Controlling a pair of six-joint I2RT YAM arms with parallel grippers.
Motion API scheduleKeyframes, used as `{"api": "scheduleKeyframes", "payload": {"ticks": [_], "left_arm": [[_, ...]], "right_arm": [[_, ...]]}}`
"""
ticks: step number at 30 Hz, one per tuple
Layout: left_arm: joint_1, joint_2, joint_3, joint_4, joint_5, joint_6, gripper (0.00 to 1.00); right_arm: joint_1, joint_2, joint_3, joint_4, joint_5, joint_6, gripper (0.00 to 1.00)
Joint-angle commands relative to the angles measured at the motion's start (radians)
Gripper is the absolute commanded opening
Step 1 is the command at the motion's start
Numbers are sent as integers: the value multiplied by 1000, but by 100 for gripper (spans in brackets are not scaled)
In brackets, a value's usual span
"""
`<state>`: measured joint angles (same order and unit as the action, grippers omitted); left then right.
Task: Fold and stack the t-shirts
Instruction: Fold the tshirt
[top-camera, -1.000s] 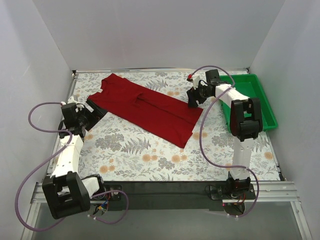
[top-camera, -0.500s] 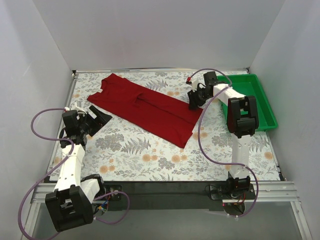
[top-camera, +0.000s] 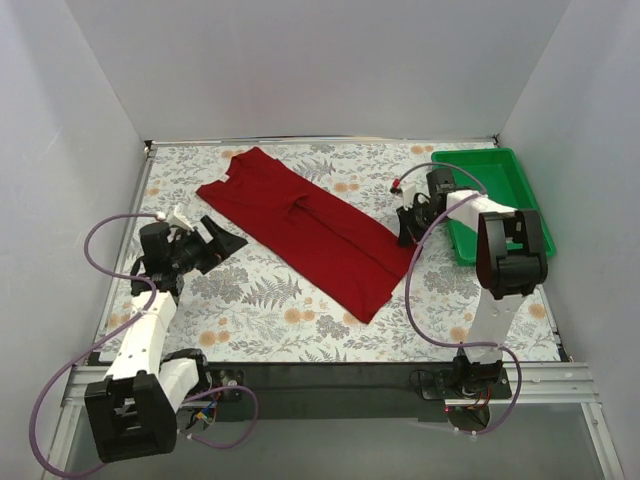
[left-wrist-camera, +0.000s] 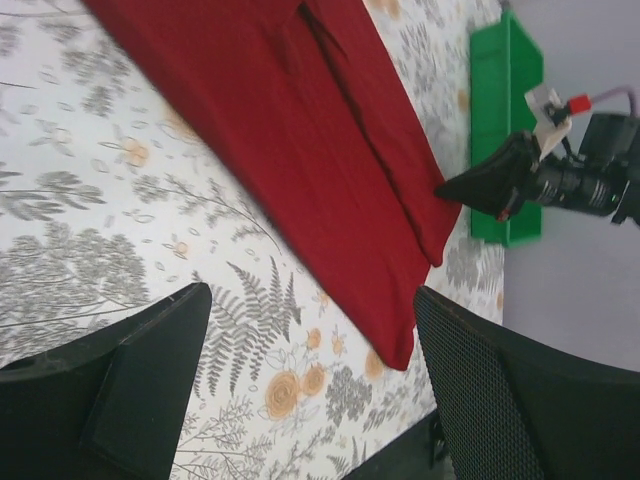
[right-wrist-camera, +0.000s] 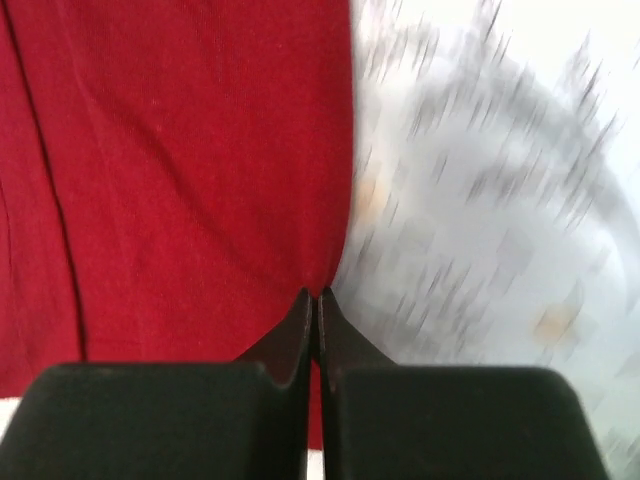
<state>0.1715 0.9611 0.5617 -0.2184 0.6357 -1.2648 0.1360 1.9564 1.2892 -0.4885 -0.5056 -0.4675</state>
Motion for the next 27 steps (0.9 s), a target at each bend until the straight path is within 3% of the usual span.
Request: {"api": "scheduleKeyframes", "payload": {"ticks": [1,3,10,13,15,17,20,24,27], "left_arm": [[-142,-7,21,51,35,37,76],[-287,7,43,51,1,57,76],[-697,57,83,85,-211,182,76],[-898,94,96,85,-345,248,74],[-1037,148,104,85,-456,284,73],[-1125,192,119,90,-522,306,71],[-1283,298,136,112,-678,352,70],[-1456,415,135,201,-827,423,70],[-1506,499,152,292,-892,467,70]], "right_arm": [[-19,-164,-128,-44,61,10,1],[-21,-227,-227,-51,71,3,2],[-56,-460,-278,-99,121,-95,45],[-88,-516,-254,-136,40,-239,55],[-88,-537,-261,-205,-46,-343,57],[-90,-567,-287,-310,-126,-589,58],[-90,-617,-355,-344,-192,-828,58],[-102,-665,-387,-371,-241,-941,59],[-116,-662,-369,-384,-272,-938,59]]}}
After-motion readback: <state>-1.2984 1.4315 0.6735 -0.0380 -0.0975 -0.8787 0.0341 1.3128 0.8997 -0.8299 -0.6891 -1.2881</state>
